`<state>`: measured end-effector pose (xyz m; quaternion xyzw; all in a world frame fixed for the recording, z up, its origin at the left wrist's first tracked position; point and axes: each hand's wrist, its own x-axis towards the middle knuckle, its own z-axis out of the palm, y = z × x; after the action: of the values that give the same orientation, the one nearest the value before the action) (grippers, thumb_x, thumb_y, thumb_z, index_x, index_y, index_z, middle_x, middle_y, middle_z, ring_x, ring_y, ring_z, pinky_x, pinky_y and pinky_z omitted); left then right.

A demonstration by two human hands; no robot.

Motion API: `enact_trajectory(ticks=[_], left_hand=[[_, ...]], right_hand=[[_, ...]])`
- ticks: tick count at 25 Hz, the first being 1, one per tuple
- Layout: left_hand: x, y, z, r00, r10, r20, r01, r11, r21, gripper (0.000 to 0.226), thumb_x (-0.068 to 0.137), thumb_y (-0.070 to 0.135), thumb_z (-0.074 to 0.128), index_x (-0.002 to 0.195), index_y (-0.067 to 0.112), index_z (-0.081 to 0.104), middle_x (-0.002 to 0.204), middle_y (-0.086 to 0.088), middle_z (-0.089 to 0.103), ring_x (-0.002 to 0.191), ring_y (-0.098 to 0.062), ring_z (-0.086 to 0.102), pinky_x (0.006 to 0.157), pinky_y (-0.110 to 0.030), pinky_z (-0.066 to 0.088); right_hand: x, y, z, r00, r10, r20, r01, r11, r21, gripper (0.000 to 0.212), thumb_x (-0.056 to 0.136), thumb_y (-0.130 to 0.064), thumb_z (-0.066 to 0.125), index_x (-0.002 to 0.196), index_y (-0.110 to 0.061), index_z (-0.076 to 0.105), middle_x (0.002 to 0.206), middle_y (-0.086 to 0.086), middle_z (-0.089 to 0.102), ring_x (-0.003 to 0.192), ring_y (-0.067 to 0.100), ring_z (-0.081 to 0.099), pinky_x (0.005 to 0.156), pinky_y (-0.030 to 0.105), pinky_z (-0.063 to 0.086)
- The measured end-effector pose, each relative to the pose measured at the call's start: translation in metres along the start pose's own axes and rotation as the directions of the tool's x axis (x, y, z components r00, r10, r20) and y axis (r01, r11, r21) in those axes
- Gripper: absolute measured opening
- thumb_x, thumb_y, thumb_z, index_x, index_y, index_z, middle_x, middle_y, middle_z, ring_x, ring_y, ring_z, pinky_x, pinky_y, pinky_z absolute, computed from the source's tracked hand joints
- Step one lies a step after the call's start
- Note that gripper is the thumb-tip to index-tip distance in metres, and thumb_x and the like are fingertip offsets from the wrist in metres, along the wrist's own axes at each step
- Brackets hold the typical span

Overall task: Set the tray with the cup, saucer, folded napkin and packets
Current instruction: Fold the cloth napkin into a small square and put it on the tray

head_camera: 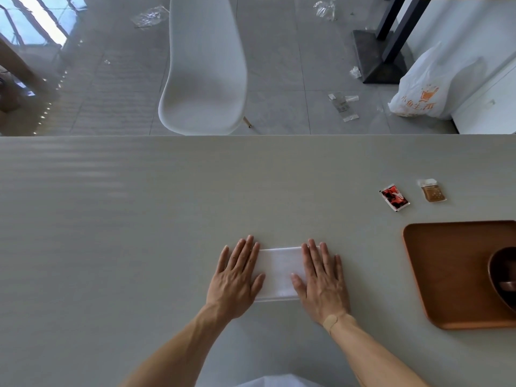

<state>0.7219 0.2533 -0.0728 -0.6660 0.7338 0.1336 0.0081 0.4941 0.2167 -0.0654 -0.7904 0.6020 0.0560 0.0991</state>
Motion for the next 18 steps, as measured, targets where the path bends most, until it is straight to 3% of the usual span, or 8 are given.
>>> enact_trajectory(ticks=[2,5,9,11,14,18], left_hand=[[0.000,0.006,-0.002,0.999,-0.036,-0.003,0.036,0.999,0.013,0.067,0.101,0.052,0.020,0.156,0.014,0.016,0.165,-0.005,0.007,0.151,-0.023,0.009,0.119,-0.050,0.007],[-0.001,0.023,-0.005,0.996,-0.076,-0.049,0.074,0.996,-0.042,0.064,0.101,0.047,0.026,0.156,0.016,0.016,0.165,-0.004,0.007,0.152,-0.022,0.005,0.120,-0.051,0.005],[-0.001,0.057,0.000,0.997,-0.026,-0.070,0.018,0.993,-0.120,0.058,0.101,0.036,0.032,0.154,0.012,0.026,0.163,-0.008,0.018,0.150,-0.028,0.018,0.117,-0.049,0.014],[-0.001,0.057,0.003,0.997,-0.029,-0.066,0.020,0.991,-0.132,0.058,0.101,0.036,0.033,0.152,0.010,0.028,0.161,-0.010,0.021,0.148,-0.028,0.023,0.117,-0.047,0.018],[-0.009,0.031,0.006,0.998,-0.043,-0.035,0.040,0.997,-0.067,0.065,0.101,0.048,0.029,0.154,0.011,0.024,0.163,-0.009,0.017,0.150,-0.023,0.016,0.119,-0.048,0.015],[-0.016,0.006,0.003,0.998,-0.059,0.020,0.060,0.998,-0.016,0.068,0.101,0.052,0.021,0.156,0.013,0.017,0.165,-0.005,0.012,0.151,-0.020,0.010,0.119,-0.053,0.011]], right_hand=[[-0.001,0.000,-0.003,1.000,-0.014,-0.026,0.013,1.000,-0.007,0.072,0.093,-0.055,0.024,0.152,-0.013,0.020,0.161,0.004,0.017,0.149,0.023,0.011,0.118,0.054,0.010],[0.004,-0.006,-0.008,0.984,-0.163,-0.073,0.162,0.987,-0.021,0.065,0.095,-0.047,0.030,0.152,-0.014,0.024,0.160,0.004,0.021,0.149,0.022,0.007,0.117,0.055,0.011],[0.012,-0.023,-0.011,0.961,-0.271,-0.047,0.270,0.962,-0.029,0.056,0.097,-0.035,0.027,0.150,-0.016,0.029,0.159,0.003,0.023,0.148,0.027,0.019,0.115,0.049,0.017],[0.013,-0.021,-0.009,0.971,-0.240,-0.014,0.240,0.970,-0.032,0.058,0.097,-0.040,0.026,0.151,-0.018,0.028,0.159,0.002,0.024,0.147,0.025,0.019,0.114,0.046,0.017],[0.006,-0.003,-0.006,0.993,-0.117,-0.001,0.117,0.993,-0.003,0.065,0.096,-0.052,0.025,0.152,-0.019,0.024,0.159,0.001,0.021,0.147,0.025,0.019,0.116,0.048,0.016],[-0.005,0.017,-0.002,1.000,0.013,-0.003,-0.012,0.999,0.051,0.068,0.096,-0.054,0.015,0.152,-0.016,0.022,0.161,0.003,0.016,0.146,0.027,0.022,0.117,0.050,0.014]])
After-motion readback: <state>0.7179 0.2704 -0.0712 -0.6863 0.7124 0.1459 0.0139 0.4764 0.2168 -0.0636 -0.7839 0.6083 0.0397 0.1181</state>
